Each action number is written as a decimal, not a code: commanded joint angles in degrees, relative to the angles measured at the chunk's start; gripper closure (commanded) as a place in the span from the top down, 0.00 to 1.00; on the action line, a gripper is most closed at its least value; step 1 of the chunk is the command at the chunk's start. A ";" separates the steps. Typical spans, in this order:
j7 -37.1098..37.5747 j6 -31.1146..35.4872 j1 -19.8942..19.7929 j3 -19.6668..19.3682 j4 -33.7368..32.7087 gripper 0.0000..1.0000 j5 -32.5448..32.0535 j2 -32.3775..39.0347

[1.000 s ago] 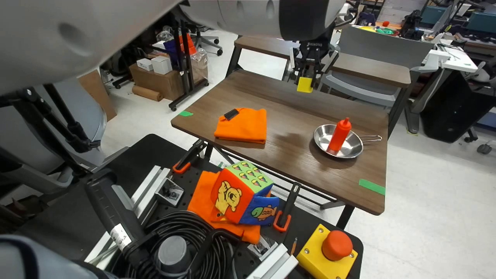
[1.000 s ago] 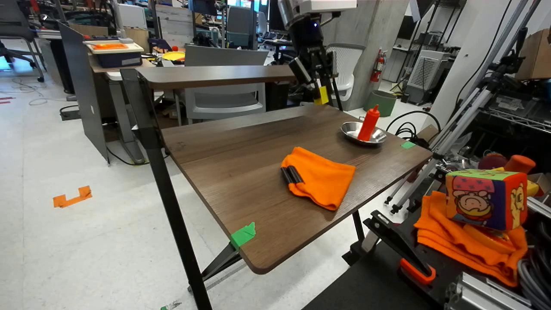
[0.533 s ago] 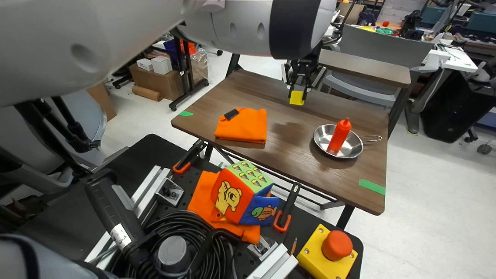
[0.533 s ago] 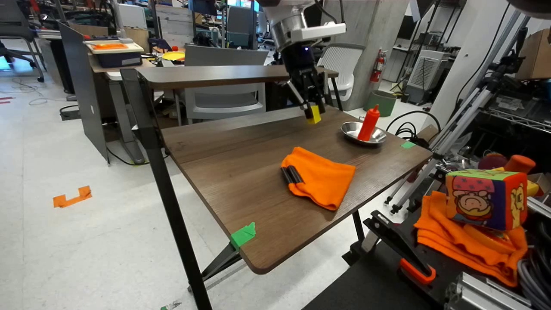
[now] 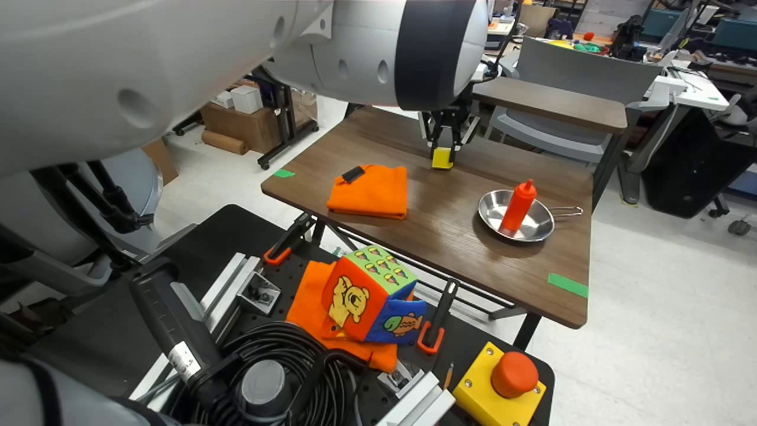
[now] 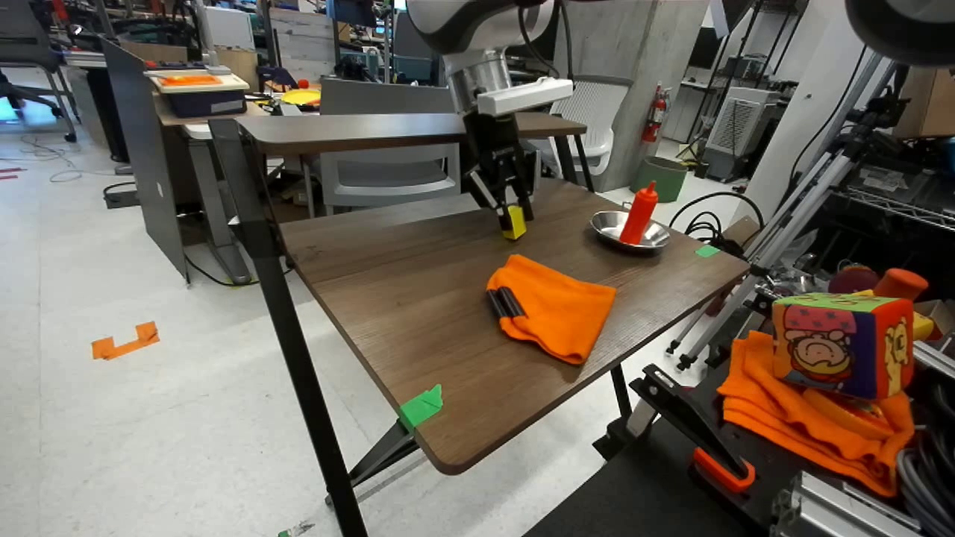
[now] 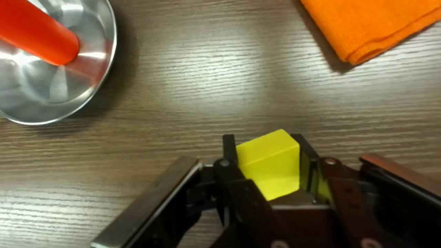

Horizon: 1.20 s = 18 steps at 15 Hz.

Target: Move the yellow object to the left

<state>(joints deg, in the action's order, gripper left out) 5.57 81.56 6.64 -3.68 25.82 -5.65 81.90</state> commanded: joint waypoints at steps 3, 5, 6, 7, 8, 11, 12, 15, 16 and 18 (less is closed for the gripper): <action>1.50 6.04 1.08 0.58 0.00 0.67 0.50 0.87; 1.13 7.00 1.80 -0.04 -0.53 0.73 -0.34 1.45; 1.01 6.85 2.06 -0.06 -0.69 0.81 -0.40 1.78; 0.62 5.92 2.28 0.02 -0.25 0.88 -0.37 1.91; 0.16 4.80 2.60 0.01 -0.17 0.96 -0.49 2.17; -0.53 3.80 3.21 0.02 -0.42 1.00 -0.84 3.19; 0.12 3.57 3.46 -0.25 -1.01 1.00 -1.07 3.80; 3.27 4.68 3.51 -0.02 -1.43 1.00 -0.43 4.22; 4.24 5.12 3.38 0.21 -1.62 1.00 -0.05 4.33; 5.95 6.12 3.12 0.64 -2.01 1.00 0.65 4.56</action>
<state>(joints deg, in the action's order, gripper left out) 8.80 86.69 9.71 -3.65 26.14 -6.07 84.45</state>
